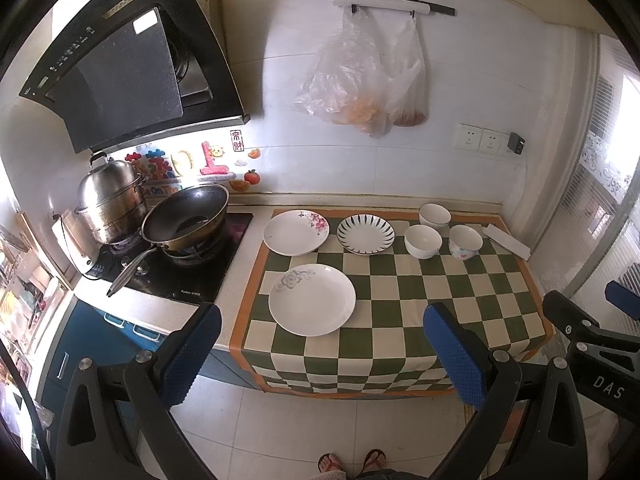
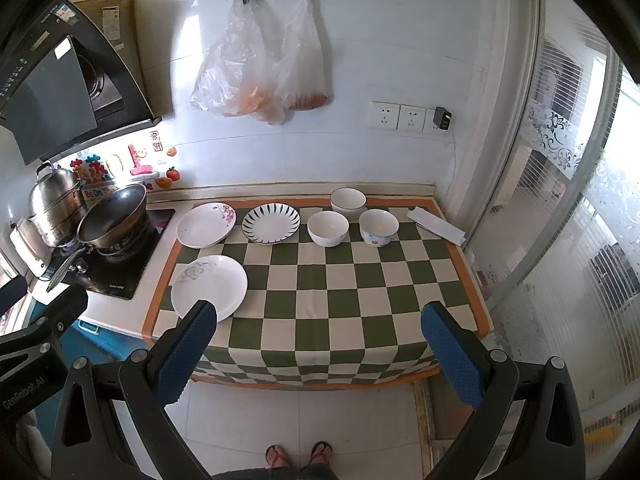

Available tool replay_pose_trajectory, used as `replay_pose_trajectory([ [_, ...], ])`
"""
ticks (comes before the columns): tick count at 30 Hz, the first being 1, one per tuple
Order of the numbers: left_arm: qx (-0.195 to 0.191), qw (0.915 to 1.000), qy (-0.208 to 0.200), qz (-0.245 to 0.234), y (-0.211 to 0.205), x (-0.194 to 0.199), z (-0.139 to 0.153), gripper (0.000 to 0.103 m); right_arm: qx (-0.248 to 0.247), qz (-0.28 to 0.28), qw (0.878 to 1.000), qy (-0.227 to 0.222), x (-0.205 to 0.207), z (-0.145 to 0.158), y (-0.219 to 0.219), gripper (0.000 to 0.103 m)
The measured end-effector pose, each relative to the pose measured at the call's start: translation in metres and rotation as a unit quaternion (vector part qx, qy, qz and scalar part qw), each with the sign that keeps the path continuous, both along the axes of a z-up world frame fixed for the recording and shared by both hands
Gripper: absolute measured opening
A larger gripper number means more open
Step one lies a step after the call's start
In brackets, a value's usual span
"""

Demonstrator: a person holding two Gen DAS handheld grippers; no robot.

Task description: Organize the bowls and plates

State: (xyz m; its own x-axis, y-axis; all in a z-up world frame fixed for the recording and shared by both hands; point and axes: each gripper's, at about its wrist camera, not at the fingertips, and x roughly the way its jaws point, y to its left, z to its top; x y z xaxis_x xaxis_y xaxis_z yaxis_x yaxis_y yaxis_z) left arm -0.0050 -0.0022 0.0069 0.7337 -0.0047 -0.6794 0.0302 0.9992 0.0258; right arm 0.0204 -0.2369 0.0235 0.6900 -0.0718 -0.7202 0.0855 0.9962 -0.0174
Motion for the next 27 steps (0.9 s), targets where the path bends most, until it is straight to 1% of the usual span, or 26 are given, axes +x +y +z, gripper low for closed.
replay_pose_trajectory([
  [27,-0.003,1.0000,-0.002,0.007,0.012,-0.001,-0.002,0.103,0.002,0.005,1.000,0.002,0.003,-0.001,0.006,0.103],
])
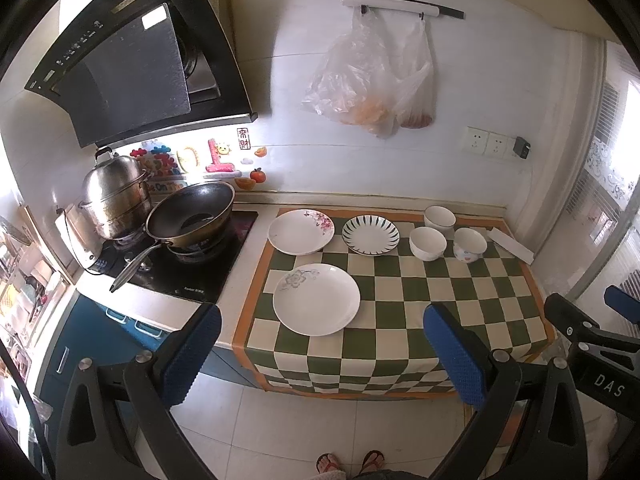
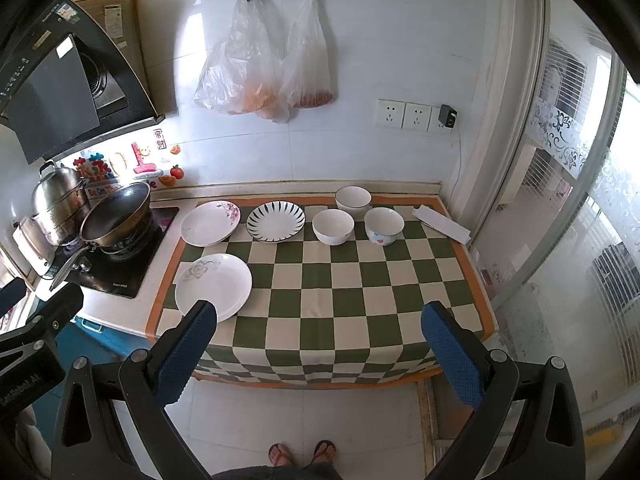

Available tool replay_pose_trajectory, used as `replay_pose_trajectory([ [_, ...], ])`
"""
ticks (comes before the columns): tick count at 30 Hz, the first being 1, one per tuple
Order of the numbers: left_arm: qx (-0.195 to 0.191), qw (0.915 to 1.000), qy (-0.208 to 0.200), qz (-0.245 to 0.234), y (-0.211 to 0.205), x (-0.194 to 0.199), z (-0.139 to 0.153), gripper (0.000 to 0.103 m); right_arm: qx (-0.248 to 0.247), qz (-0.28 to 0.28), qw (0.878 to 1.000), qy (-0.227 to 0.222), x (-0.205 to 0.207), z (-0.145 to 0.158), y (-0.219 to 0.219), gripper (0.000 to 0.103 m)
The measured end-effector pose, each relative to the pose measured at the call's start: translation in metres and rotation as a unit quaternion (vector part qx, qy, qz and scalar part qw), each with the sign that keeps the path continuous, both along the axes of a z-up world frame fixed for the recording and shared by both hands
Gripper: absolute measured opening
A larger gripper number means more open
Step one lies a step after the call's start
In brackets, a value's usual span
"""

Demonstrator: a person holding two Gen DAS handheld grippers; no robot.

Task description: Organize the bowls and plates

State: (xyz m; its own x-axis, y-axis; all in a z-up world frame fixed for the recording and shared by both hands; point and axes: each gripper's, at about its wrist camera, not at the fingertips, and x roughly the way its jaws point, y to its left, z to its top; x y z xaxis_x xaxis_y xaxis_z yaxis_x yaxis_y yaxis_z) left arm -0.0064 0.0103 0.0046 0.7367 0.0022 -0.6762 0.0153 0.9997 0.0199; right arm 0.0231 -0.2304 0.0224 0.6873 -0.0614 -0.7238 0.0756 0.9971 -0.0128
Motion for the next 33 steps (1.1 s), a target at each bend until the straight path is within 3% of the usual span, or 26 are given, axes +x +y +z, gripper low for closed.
replay_pose_trajectory([
  [11,-0.009,0.9998,0.009,0.014,0.001,0.007,-0.010,0.103,0.014,0.013,1.000,0.009,0.007,-0.011,-0.004,0.103],
  [15,-0.004,0.9991,0.014,0.041,0.004,0.030,-0.029,0.103,0.057,0.043,0.997,0.012,0.024,-0.033,-0.011,0.103],
  [24,0.023,0.9907,0.101,0.088,0.020,0.109,-0.116,0.103,0.101,0.099,0.985,0.097,0.110,-0.139,0.001,0.103],
  [30,-0.004,0.9792,0.186,0.081,0.049,0.180,-0.191,0.103,0.122,0.116,0.972,0.167,0.189,-0.223,0.025,0.103],
  [33,-0.013,0.9749,0.209,0.077,0.064,0.213,-0.223,0.102,0.136,0.111,0.962,0.211,0.233,-0.271,0.040,0.102],
])
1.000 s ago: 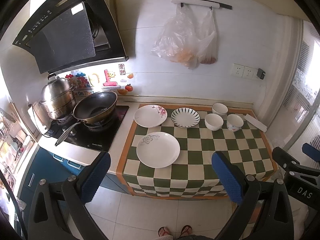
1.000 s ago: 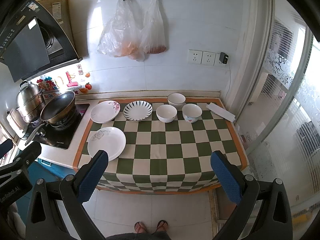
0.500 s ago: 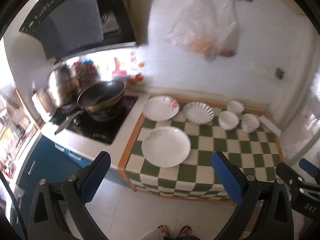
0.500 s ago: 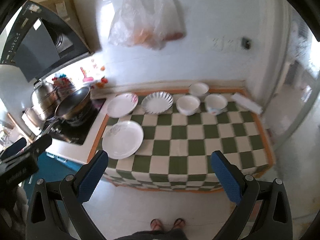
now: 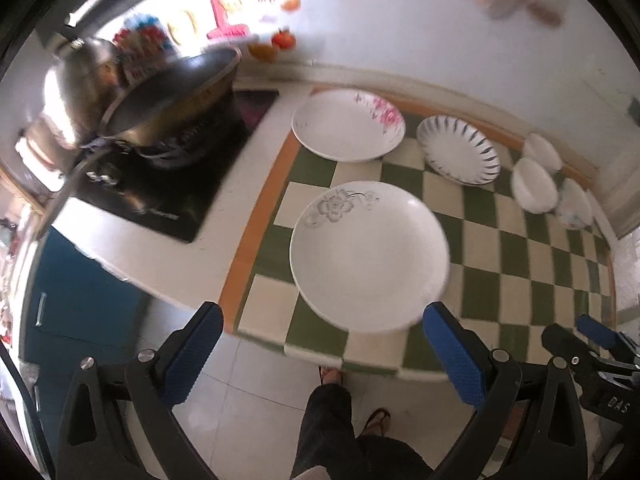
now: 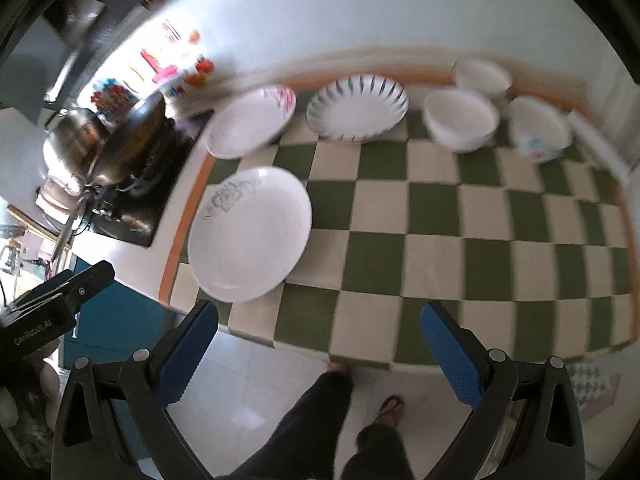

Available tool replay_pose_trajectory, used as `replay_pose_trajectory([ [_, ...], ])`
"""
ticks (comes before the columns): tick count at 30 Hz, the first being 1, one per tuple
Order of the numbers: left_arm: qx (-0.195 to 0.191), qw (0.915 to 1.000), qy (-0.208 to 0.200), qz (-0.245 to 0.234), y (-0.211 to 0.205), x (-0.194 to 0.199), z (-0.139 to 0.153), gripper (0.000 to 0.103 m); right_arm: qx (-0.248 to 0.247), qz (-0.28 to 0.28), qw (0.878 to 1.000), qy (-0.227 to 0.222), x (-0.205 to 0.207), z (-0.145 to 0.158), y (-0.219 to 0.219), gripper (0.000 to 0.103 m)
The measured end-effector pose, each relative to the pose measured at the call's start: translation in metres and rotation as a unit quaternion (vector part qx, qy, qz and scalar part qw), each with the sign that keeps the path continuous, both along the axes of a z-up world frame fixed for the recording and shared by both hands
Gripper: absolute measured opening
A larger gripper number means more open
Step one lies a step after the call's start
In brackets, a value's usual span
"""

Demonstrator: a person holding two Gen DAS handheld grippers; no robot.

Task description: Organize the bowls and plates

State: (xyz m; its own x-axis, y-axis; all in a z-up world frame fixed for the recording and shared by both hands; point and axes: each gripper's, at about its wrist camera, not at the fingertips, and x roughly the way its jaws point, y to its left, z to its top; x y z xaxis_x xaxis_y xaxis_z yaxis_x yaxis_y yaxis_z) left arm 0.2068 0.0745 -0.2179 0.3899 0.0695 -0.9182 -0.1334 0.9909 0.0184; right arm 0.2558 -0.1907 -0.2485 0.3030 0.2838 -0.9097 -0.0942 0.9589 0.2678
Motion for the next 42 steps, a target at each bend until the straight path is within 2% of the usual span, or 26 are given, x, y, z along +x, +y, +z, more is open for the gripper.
replay_pose_trajectory([
  [5,-0.030,0.9976,0.055,-0.029,0.026,0.067,-0.055,0.095,0.025,-0.016,0.996,0.084,0.061,-0.069,0.023,0.100],
  [7,-0.038,0.9952,0.077,-0.046,0.033,0.085,-0.072,0.075,0.038,-0.025,0.993,0.108,0.079,-0.089,0.030,0.099],
  [9,-0.049,0.9903,0.111,-0.068,0.039,0.105,-0.094,0.066,0.047,-0.034,0.990,0.128,0.098,-0.110,0.037,0.098],
  [10,-0.055,0.9871,0.128,-0.079,0.043,0.114,-0.106,0.066,0.046,-0.037,0.989,0.137,0.107,-0.120,0.041,0.095],
  [12,-0.059,0.9835,0.146,-0.090,0.049,0.125,-0.120,0.066,0.056,-0.043,0.985,0.159,0.121,-0.136,0.047,0.086],
  [14,-0.058,0.9785,0.167,-0.106,0.053,0.134,-0.136,0.060,0.059,-0.043,0.981,0.178,0.133,-0.150,0.053,0.076],
  [17,-0.064,0.9736,0.186,-0.116,0.056,0.141,-0.152,0.047,0.055,-0.040,0.979,0.194,0.144,-0.165,0.062,0.062],
  [18,-0.069,0.9722,0.189,-0.119,0.056,0.141,-0.156,0.034,0.060,-0.042,0.976,0.204,0.147,-0.170,0.064,0.058],
  [20,-0.085,0.9691,0.198,-0.121,0.057,0.142,-0.161,0.033,0.084,-0.051,0.970,0.221,0.152,-0.180,0.064,0.033],
  [22,-0.099,0.9675,0.197,-0.123,0.057,0.142,-0.163,0.026,0.084,-0.052,0.968,0.230,0.157,-0.188,0.067,0.026],
  [23,-0.107,0.9667,0.197,-0.123,0.056,0.142,-0.164,0.025,0.080,-0.052,0.969,0.230,0.159,-0.191,0.067,0.019],
  [26,-0.116,0.9684,0.190,-0.113,0.057,0.138,-0.161,0.025,0.085,-0.054,0.968,0.230,0.156,-0.193,0.065,0.014],
  [29,-0.133,0.9686,0.187,-0.097,0.059,0.133,-0.156,0.025,0.083,-0.043,0.970,0.226,0.155,-0.191,0.064,0.013],
  [34,-0.126,0.9730,0.173,-0.087,0.049,0.132,-0.148,0.025,0.079,-0.027,0.971,0.226,0.150,-0.188,0.056,0.014],
  [42,-0.123,0.9736,0.161,-0.105,0.000,0.121,-0.131,0.025,0.090,-0.035,0.973,0.209,0.145,-0.167,0.019,0.014],
])
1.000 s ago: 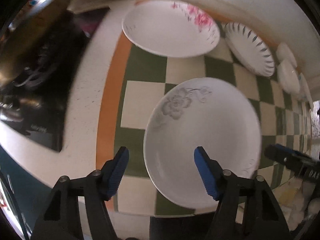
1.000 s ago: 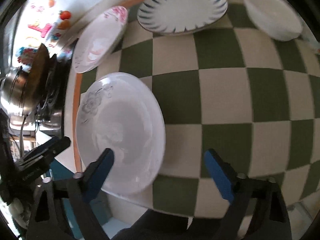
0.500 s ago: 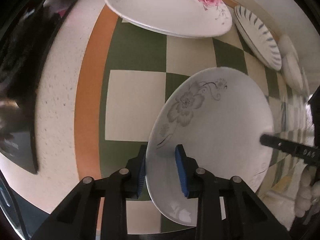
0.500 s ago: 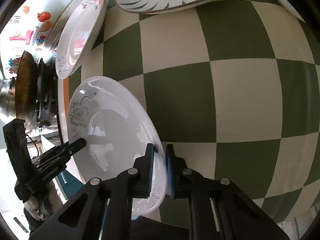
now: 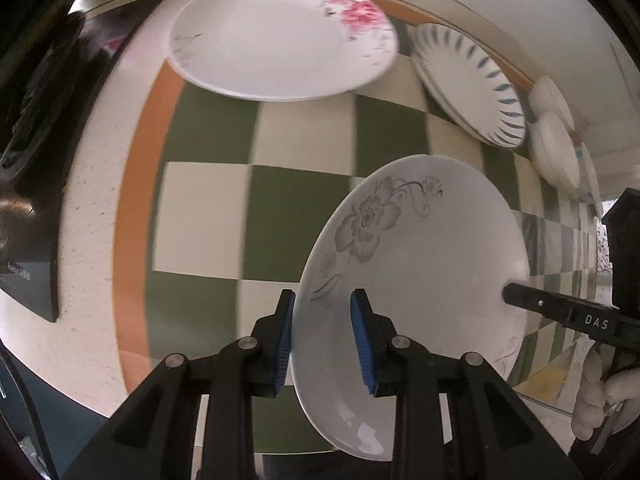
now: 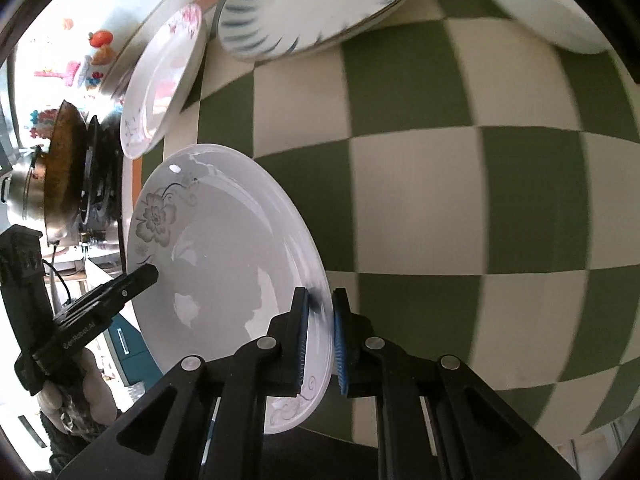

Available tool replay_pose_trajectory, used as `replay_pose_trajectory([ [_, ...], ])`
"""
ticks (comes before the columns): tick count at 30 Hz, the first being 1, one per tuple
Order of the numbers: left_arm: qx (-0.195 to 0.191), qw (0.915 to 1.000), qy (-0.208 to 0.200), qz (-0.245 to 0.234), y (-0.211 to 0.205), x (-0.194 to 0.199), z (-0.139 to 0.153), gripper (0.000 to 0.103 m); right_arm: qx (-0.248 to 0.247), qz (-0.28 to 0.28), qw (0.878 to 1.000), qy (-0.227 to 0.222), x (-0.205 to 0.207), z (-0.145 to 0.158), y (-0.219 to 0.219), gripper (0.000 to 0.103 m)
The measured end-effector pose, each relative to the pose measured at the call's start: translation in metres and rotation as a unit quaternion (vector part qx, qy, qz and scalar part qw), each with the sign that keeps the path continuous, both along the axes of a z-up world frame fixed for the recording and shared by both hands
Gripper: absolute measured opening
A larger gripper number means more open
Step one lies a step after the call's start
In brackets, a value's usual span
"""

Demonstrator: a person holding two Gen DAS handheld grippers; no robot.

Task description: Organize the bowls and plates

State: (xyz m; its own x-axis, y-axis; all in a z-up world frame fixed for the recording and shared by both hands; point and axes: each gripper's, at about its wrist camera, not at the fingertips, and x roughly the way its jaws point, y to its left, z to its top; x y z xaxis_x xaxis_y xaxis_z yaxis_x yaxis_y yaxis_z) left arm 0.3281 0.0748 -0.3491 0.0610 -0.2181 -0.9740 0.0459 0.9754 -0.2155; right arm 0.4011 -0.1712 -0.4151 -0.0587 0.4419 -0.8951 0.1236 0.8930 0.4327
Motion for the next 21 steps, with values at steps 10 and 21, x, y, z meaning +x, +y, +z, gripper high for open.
replay_pose_trajectory([
  [10,-0.009,0.9989,0.008,-0.046,-0.070,0.017,-0.002,0.025,-0.014,-0.037,0.999,-0.021,-0.011,0.021,-0.078,0.014],
  [21,0.010,0.9968,0.016,-0.078,-0.115,0.022,-0.017,0.025,-0.017,-0.074,0.997,-0.005,-0.022,-0.005,-0.150,0.014],
])
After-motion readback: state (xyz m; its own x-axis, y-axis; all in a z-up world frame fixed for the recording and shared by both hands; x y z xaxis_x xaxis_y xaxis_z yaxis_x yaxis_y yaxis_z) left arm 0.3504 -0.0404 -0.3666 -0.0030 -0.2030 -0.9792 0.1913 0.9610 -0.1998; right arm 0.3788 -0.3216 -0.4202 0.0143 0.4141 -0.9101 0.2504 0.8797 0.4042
